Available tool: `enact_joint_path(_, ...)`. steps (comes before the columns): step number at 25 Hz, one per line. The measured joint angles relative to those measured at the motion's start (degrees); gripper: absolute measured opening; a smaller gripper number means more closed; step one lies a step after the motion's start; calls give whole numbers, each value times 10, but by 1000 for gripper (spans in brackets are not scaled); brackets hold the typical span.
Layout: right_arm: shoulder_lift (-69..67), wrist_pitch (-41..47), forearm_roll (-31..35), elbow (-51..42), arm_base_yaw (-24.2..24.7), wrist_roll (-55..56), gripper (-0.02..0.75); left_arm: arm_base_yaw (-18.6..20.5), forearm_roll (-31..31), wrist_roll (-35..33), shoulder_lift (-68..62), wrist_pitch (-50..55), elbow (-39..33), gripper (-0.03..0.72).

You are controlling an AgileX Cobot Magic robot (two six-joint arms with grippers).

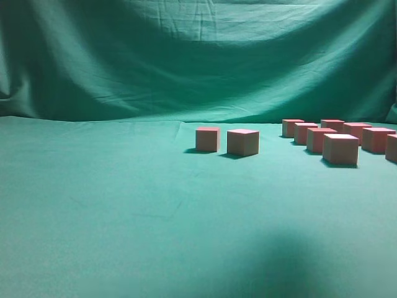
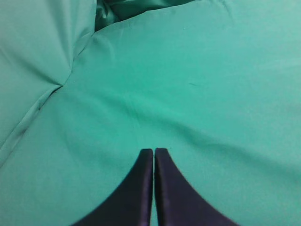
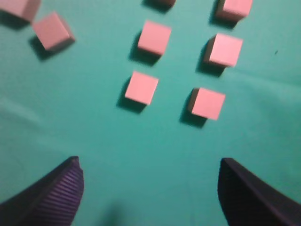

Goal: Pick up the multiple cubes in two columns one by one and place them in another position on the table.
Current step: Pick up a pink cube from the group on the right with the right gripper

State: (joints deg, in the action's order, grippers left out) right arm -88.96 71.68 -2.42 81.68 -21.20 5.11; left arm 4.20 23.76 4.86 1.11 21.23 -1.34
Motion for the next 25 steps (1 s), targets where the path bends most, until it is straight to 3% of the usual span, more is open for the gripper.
enact_joint_path(4, -4, -91, 15, -114, 0, 24, 555, 0, 0, 0, 0, 0, 0, 0)
enact_joint_path(8, -27, -198, 18, -171, 0, 60, 555, 0, 0, 0, 0, 0, 0, 0)
enact_joint_path(17, -129, -314, 5, -176, 0, 85, 555, 0, 0, 0, 0, 0, 0, 0)
enact_joint_path(18, -137, -322, 3, -176, 0, 86, 498, 0, 0, 0, 0, 0, 0, 0)
enact_joint_path(25, -172, -356, -8, -176, 0, 91, 473, 0, 0, 0, 0, 0, 0, 0)
